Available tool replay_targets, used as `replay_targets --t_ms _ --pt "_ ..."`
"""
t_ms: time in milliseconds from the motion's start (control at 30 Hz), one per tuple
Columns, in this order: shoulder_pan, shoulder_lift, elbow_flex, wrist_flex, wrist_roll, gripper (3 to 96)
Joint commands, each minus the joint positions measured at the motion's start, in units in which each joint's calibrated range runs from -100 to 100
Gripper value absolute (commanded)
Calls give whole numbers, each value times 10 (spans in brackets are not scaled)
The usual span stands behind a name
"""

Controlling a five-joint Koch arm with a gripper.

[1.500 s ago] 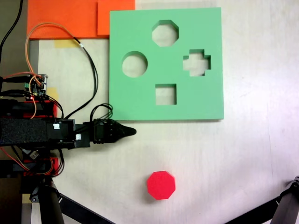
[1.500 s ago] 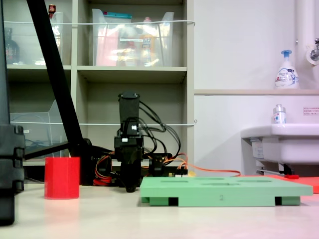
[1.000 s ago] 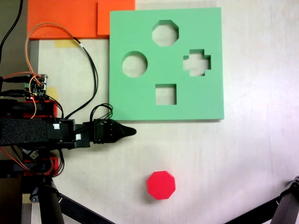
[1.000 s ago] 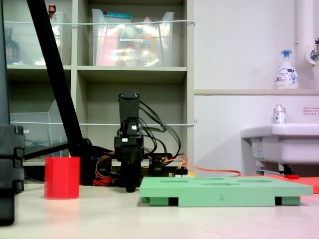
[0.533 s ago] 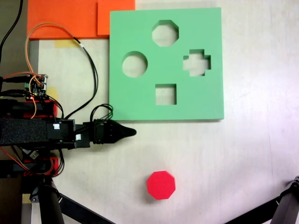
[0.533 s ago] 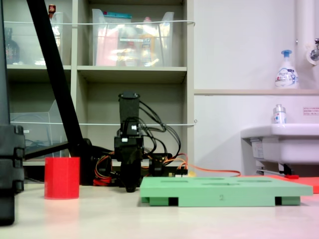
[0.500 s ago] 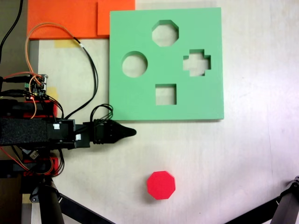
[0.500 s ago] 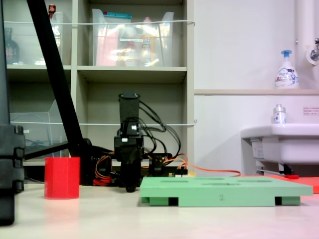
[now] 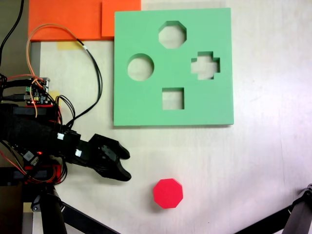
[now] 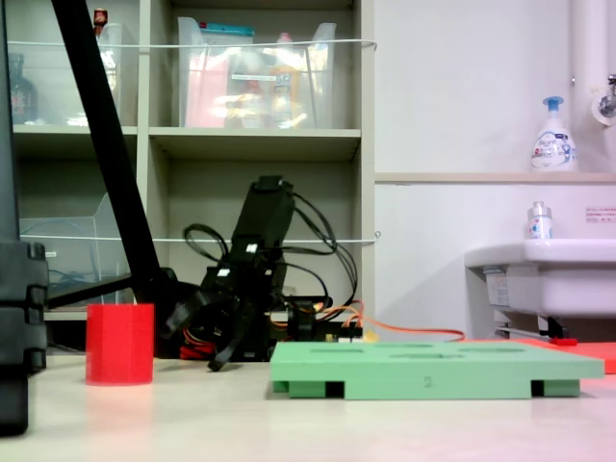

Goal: Put the octagonal pillar block into the corresponding hole

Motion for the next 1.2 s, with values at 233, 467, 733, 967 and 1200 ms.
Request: replay_targets --t_ms 233,467,733,967,1200 --pt "-15 62 523 -683 56 442" --pt "-24 391 944 -1040 71 450" --pt "-33 645 1102 -1050 87 881" --pt "-34 819 1170 -1008 86 959" --pt "-33 967 1237 -970 91 958"
